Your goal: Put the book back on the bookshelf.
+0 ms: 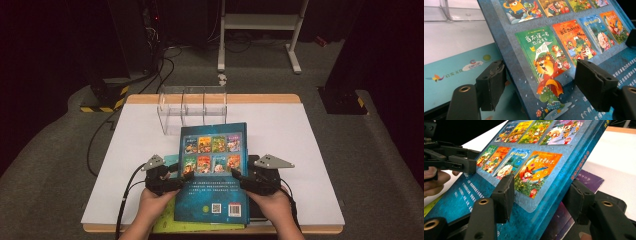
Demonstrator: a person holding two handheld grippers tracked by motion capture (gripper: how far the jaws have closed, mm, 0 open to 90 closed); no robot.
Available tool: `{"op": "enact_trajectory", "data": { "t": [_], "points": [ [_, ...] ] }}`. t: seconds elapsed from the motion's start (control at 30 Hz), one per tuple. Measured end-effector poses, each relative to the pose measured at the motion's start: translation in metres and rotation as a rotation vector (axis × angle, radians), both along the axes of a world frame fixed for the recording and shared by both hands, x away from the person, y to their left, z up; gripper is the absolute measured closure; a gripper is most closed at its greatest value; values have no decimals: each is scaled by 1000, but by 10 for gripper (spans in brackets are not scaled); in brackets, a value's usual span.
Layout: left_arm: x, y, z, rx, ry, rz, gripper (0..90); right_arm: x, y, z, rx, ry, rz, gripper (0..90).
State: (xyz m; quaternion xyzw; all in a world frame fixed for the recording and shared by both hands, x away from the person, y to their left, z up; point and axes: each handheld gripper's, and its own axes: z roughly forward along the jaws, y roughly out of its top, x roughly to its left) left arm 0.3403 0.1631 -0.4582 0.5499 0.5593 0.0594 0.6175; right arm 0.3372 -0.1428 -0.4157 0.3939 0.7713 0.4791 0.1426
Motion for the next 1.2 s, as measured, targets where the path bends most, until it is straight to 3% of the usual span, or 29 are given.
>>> {"op": "enact_trajectory", "data": {
  "t": [0.43,0.47,0.8,0.87,1.03,1.2],
  "points": [
    [-4,2,10,26,-57,14,300,1,7,6,14,-25,-37,405],
    [-4,1,11,7,-63,23,307,1,7,7,19,-25,-36,405],
    [-7,5,17,-24,-96,34,376,3,3,8,66,-14,-29,418],
    [-7,6,19,-26,-111,35,386,2,3,10,64,-29,-27,419],
    [-5,6,22,-9,-104,36,393,2,6,16,50,-61,-33,428],
    [-5,7,27,3,-133,46,393,3,9,22,59,-85,-34,448]
  ]
}}
